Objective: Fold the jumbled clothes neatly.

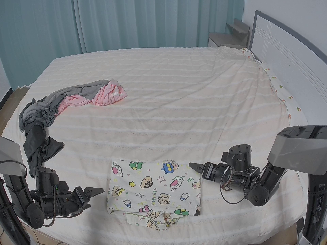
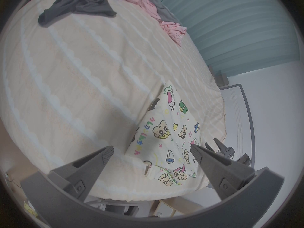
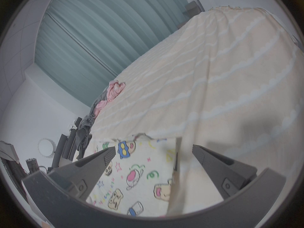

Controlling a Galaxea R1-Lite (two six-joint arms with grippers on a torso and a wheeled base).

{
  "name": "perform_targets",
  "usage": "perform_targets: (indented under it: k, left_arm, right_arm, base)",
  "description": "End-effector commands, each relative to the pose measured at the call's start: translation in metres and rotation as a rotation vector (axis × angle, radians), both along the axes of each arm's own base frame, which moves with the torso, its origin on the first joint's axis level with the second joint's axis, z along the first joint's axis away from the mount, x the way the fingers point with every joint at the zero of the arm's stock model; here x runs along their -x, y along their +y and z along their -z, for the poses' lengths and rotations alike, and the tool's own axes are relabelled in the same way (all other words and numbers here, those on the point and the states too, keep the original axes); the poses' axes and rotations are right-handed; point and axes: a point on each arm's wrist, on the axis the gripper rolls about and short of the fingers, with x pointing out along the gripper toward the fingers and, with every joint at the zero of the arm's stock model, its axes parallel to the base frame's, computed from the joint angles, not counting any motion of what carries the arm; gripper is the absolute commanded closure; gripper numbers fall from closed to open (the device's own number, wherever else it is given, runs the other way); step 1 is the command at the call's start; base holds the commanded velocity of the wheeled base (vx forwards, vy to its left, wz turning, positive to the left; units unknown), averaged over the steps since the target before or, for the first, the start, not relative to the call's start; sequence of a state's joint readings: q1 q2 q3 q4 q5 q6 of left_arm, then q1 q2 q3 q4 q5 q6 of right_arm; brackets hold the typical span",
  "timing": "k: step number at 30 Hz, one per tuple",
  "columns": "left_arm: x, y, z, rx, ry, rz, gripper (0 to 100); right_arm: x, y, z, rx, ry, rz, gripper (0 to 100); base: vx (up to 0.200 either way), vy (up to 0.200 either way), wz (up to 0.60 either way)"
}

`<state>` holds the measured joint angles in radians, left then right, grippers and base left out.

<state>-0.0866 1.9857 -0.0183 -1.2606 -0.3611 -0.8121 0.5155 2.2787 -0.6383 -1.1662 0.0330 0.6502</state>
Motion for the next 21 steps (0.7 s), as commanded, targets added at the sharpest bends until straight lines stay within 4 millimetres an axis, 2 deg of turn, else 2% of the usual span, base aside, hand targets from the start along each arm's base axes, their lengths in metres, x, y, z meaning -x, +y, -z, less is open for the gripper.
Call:
perform_targets:
  k: [1,4,6,9,15,21]
  left_arm:
    - [-0.01,-0.004,0.004,-0.065,-0.042,0.041,0]
    - [-0.021,-0.005,0.017,-0.125,-0.033,0.061,0]
    - [-0.034,-0.005,0.033,-0.225,-0.029,0.053,0]
    - [-0.043,-0.006,0.042,-0.251,-0.024,0.056,0]
    - [-0.061,-0.025,0.052,-0.249,-0.058,0.103,0]
    - [-0.076,-0.045,0.048,-0.19,-0.099,0.11,0]
  right_arm:
    - [0.016,-0.005,0.006,0.004,0.042,-0.036,0]
    - [0.019,0.003,0.014,0.012,0.057,-0.061,0]
    - [0.024,0.011,0.022,0.023,0.074,-0.086,0]
    - [0.027,0.017,0.029,0.034,0.087,-0.102,0]
    - [0.022,0.02,0.03,0.03,0.077,-0.104,0]
    - [0.02,0.02,0.033,0.033,0.079,-0.1,0]
  base:
    - [0.0,0.0,0.0]
    - [0.0,0.0,0.0]
    - [0.0,0.0,0.0]
    - [0.0,0.0,0.0]
    - [0.0,0.0,0.0]
    - [0.0,0.0,0.0]
